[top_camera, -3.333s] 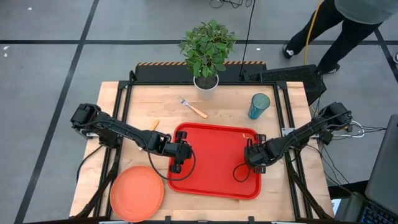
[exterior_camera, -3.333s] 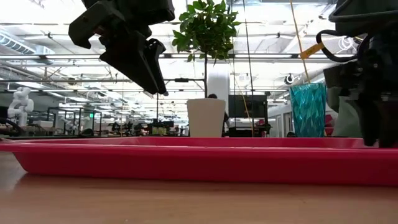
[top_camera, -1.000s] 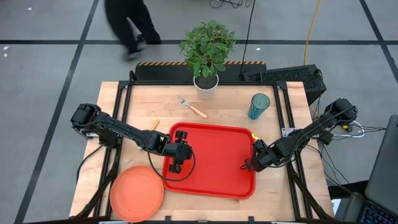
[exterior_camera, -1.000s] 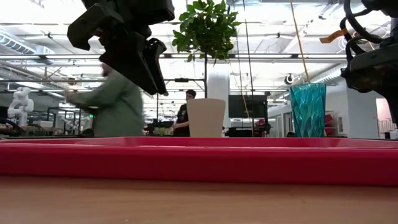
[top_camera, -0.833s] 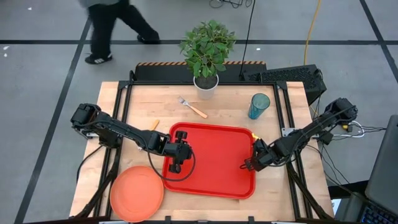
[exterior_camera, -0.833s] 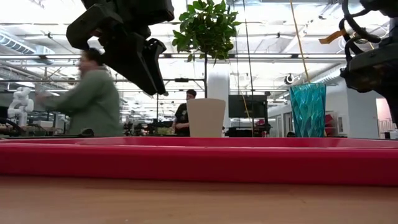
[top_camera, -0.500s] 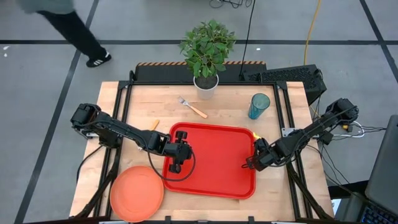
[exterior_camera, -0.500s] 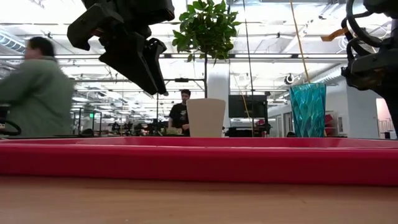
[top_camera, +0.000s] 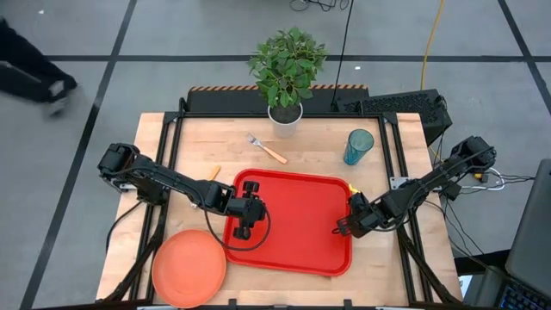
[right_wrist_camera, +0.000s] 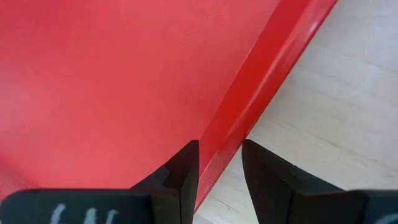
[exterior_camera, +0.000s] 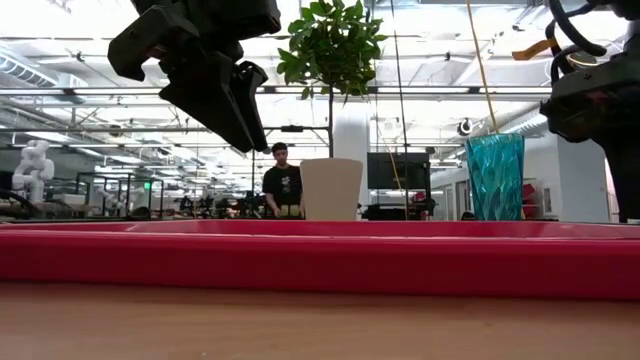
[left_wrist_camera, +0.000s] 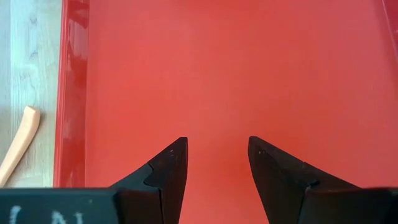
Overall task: Pick and place plate/cup/fork/spoon on tray
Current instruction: Move the red tray to the center of the table
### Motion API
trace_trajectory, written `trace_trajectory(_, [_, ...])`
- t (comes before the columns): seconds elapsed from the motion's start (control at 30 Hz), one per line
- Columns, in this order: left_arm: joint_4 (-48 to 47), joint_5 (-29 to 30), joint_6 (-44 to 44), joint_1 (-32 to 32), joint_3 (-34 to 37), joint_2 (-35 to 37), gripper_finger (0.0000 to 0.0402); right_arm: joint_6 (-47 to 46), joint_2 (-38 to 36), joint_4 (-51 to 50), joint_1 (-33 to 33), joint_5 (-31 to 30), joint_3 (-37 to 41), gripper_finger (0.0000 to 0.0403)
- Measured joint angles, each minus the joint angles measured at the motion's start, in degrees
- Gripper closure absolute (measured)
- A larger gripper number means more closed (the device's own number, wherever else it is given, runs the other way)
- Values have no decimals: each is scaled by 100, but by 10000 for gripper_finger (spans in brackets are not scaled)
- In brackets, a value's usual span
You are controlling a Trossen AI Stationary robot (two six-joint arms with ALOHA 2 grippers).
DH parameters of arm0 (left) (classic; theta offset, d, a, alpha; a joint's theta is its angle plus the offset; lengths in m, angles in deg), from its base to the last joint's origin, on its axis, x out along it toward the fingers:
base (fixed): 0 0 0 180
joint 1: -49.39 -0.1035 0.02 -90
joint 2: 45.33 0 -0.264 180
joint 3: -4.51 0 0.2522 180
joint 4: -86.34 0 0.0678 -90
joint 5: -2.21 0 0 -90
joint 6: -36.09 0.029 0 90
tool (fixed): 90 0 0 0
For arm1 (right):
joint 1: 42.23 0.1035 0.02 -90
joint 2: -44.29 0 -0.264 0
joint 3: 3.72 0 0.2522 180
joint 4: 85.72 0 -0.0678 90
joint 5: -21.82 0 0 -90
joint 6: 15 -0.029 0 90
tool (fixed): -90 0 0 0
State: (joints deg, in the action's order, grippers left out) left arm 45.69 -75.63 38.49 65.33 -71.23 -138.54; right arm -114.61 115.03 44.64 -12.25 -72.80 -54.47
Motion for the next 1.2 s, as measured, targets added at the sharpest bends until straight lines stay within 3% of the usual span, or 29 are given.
trace_trajectory(0.43, [2, 0, 9, 0, 0, 0, 229, 11, 372, -182, 0, -3, -2, 289])
trace_trajectory(0.9, [2, 0, 11, 0, 0, 0, 229, 1338, 501, -632, -276, 21, -15, 291])
trace_trajectory(1.2, [-2, 0, 2, 0, 0, 0, 229, 1038, 505, -758, -413, 13, -13, 306])
